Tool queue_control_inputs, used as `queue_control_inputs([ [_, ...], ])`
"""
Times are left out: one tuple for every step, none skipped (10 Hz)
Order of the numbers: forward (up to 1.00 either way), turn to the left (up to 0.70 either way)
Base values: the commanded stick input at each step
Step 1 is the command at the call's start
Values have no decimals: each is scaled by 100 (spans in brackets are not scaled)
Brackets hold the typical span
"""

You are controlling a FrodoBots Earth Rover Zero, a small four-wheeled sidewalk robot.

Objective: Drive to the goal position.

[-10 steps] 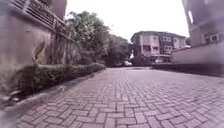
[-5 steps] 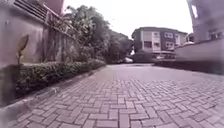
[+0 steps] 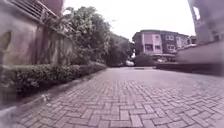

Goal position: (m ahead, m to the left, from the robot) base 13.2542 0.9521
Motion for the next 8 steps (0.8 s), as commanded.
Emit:
queue_control_inputs([
  [69,3],
  [69,3],
  [69,3],
  [69,3],
  [69,3],
  [69,3],
  [69,3],
  [69,3],
])
